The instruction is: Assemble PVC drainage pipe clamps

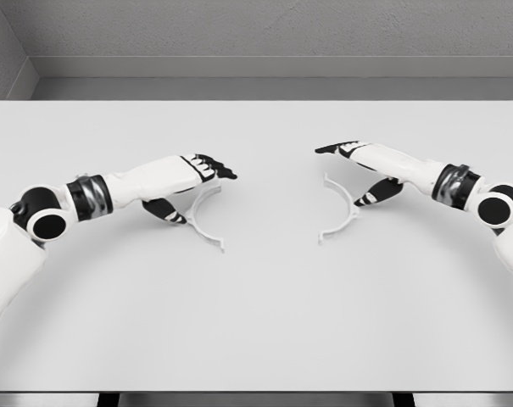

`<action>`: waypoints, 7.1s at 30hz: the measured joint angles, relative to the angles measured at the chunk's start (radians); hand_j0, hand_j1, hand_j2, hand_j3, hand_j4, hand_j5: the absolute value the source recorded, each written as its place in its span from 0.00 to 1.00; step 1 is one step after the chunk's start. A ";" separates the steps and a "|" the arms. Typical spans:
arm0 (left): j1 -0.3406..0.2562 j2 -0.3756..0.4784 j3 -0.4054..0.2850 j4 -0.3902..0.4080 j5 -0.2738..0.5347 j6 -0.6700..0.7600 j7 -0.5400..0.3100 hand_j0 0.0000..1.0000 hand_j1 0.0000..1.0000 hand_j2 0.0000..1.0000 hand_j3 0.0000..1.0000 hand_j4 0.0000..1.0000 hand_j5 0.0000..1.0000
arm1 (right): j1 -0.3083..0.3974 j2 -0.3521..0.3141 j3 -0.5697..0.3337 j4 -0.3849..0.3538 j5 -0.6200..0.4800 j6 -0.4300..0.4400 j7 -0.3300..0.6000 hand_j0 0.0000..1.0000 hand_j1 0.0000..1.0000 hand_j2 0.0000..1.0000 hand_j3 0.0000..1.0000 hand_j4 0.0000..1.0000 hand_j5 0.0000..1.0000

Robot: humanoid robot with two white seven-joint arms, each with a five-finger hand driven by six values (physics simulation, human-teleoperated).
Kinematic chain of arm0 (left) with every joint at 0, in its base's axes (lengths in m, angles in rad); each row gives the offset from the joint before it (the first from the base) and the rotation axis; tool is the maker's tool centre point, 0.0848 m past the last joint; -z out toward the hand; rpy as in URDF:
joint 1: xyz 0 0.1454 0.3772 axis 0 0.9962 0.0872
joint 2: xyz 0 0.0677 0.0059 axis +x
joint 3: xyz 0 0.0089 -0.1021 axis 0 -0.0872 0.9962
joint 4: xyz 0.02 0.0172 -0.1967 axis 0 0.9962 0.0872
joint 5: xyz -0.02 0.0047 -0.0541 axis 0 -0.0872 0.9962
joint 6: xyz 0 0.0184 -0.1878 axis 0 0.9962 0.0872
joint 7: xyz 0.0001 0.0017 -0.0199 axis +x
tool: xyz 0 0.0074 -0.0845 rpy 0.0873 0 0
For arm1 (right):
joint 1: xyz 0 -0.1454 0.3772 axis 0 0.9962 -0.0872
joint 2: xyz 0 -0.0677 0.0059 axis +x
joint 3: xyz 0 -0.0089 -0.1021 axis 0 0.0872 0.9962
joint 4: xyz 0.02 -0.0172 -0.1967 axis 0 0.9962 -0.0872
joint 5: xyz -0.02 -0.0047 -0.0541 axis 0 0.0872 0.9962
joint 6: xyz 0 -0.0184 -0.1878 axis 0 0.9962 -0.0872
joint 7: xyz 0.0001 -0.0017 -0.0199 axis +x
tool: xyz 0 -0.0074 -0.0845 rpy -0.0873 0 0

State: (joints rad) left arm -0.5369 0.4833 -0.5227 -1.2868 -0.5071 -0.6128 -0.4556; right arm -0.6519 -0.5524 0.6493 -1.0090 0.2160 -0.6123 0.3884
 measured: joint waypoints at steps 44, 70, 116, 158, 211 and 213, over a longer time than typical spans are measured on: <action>-0.055 -0.096 0.001 0.062 -0.100 0.000 0.000 1.00 1.00 1.00 1.00 1.00 1.00 | -0.127 0.155 -0.027 0.223 0.118 0.000 0.019 1.00 1.00 1.00 1.00 1.00 1.00; -0.064 -0.151 -0.013 0.091 -0.133 0.000 0.001 1.00 1.00 1.00 1.00 1.00 1.00 | -0.149 0.193 -0.063 0.225 0.140 -0.001 0.040 1.00 1.00 1.00 1.00 1.00 1.00; -0.158 -0.164 -0.006 0.147 -0.174 -0.001 0.007 1.00 1.00 1.00 1.00 1.00 1.00 | 0.091 0.032 -0.186 -0.161 0.142 -0.001 0.094 1.00 1.00 1.00 1.00 1.00 1.00; 0.100 0.407 0.237 -0.285 0.220 0.000 -0.045 1.00 1.00 1.00 1.00 1.00 1.00 | -0.044 0.209 -0.183 0.094 0.238 0.000 0.136 1.00 1.00 1.00 1.00 1.00 1.00; 0.103 0.409 0.236 -0.287 0.231 0.000 -0.045 1.00 1.00 1.00 1.00 1.00 1.00 | -0.094 0.307 -0.147 0.060 0.270 -0.001 0.223 1.00 1.00 1.00 1.00 1.00 1.00; 0.103 0.410 0.237 -0.287 0.235 0.000 -0.045 1.00 1.00 1.00 1.00 1.00 1.00 | -0.094 0.317 -0.146 0.063 0.277 -0.001 0.223 1.00 1.00 1.00 1.00 1.00 1.00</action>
State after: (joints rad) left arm -0.4341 0.8937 -0.2855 -1.5739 -0.2724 -0.6132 -0.5009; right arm -0.7455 -0.2359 0.5036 -0.9458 0.4929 -0.6136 0.6112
